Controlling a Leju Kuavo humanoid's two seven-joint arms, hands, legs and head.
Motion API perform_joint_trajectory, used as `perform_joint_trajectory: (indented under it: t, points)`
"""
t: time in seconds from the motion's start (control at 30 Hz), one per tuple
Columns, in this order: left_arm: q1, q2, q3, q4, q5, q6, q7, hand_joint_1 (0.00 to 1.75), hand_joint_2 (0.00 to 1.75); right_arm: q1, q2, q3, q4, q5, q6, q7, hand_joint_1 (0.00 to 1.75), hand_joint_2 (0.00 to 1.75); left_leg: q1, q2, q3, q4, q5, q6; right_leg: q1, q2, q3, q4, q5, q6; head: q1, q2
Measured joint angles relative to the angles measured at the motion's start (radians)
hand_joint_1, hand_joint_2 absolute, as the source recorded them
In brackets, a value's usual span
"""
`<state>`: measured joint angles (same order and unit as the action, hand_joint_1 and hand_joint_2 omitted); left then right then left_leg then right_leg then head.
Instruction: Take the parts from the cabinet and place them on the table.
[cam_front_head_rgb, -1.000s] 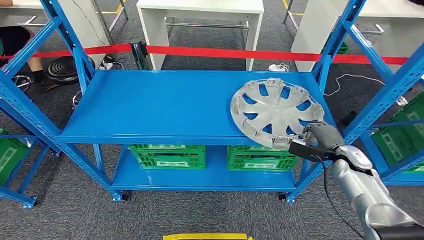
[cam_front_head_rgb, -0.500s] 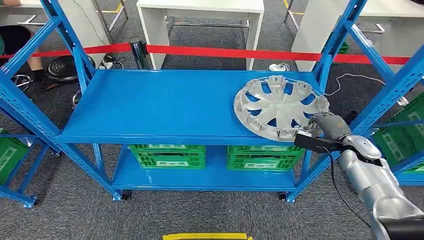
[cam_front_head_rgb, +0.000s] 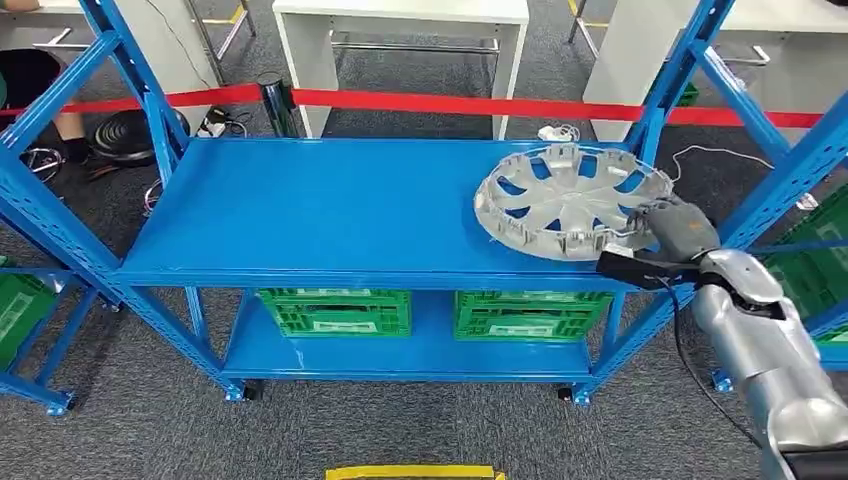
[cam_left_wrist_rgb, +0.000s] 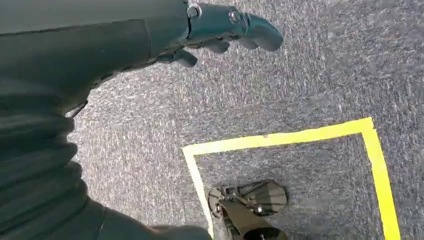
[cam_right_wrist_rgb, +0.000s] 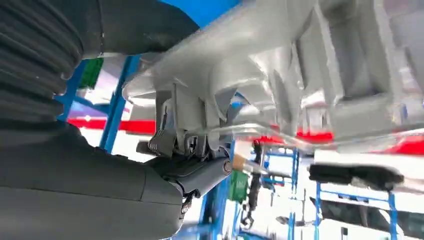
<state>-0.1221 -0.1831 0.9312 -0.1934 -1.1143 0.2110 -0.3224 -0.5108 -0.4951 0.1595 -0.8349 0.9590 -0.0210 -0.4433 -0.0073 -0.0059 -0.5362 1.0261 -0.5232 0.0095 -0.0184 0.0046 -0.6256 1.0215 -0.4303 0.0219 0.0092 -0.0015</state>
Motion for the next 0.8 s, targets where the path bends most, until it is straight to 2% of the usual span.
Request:
perform_joint_trajectory:
  t: [0.53,0.8]
  points:
    - [-0.001,-0.004,0.0,0.0,0.001,-0.001,0.005,0.0,1.75,0.016,-0.055,0.0,-0.246,-0.016,0.047,0.039,1.75,1.75,0.0,0.0,-0.002,0.0,0.0,0.0,0.0,0.0,-0.002,0.001,0.0,0.0,0.0,0.0]
    - [-0.001,-0.007,0.0,0.0,0.003,0.0,0.005,0.0,1.75,0.012,-0.076,0.0,-0.293,-0.019,0.056,0.039,1.75,1.75,0.0,-0.001,-0.002,0.0,0.0,0.0,0.0,0.0,-0.002,0.001,0.0,0.0,0.0,0.0]
